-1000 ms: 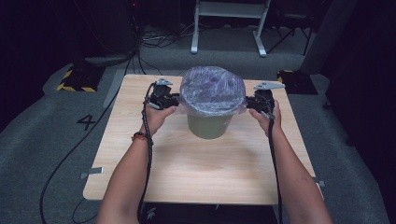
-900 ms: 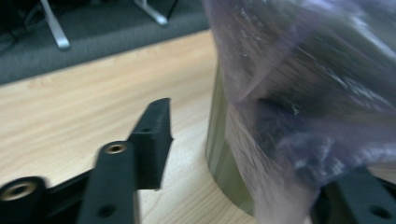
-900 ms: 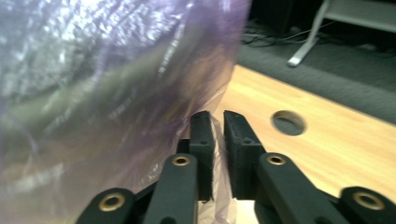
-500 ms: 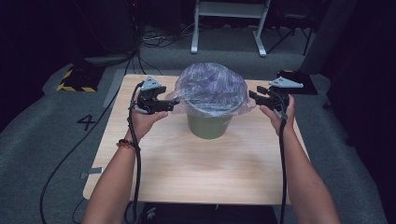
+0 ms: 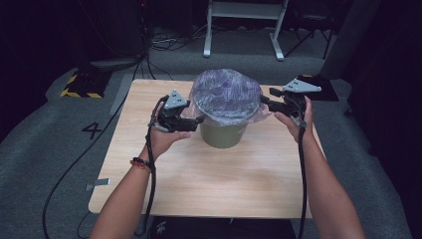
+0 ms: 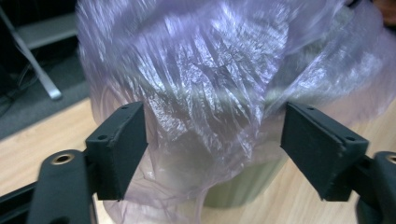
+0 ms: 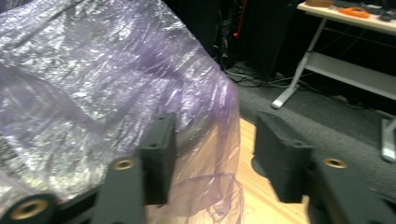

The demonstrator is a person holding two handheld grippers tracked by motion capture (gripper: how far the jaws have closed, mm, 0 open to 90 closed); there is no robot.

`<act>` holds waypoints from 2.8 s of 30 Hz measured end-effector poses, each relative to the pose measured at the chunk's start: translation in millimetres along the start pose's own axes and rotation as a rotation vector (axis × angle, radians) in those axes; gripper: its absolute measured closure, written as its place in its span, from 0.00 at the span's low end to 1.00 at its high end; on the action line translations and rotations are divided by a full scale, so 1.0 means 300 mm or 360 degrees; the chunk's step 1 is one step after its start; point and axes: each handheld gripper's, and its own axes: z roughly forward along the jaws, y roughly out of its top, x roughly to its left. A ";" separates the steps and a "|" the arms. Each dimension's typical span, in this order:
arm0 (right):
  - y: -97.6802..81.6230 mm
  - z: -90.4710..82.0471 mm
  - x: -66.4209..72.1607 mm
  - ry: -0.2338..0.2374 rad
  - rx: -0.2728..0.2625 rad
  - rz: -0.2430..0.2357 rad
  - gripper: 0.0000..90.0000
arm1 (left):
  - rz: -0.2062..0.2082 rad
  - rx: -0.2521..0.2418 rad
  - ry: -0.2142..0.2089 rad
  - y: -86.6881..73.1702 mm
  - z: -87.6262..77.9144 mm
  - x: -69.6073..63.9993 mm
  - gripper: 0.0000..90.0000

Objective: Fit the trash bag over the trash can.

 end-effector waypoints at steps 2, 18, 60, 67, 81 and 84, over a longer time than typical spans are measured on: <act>-0.004 -0.003 -0.001 -0.0003 0.0003 0.0013 0.59 | -0.0011 0.0002 0.0074 -0.013 0.009 -0.006 0.36; -0.061 -0.158 0.119 0.0102 -0.0149 -0.0178 0.52 | 0.0118 -0.0004 0.0012 -0.071 -0.016 -0.053 0.69; -0.194 -0.058 0.217 0.0081 0.0007 -0.0414 0.81 | 0.0064 -0.0098 0.0057 -0.126 -0.061 0.007 0.25; -0.184 -0.125 0.243 0.0062 -0.0059 -0.0496 0.56 | 0.0131 -0.0147 0.0105 -0.105 -0.098 -0.075 0.28; -0.105 -0.182 0.344 -0.0001 -0.0242 -0.0795 0.48 | 0.0072 -0.0137 0.0151 -0.117 -0.074 -0.093 0.28; -0.091 -0.170 0.351 0.0018 -0.0229 -0.0783 0.52 | 0.0138 -0.0151 0.0194 -0.084 -0.072 -0.100 0.36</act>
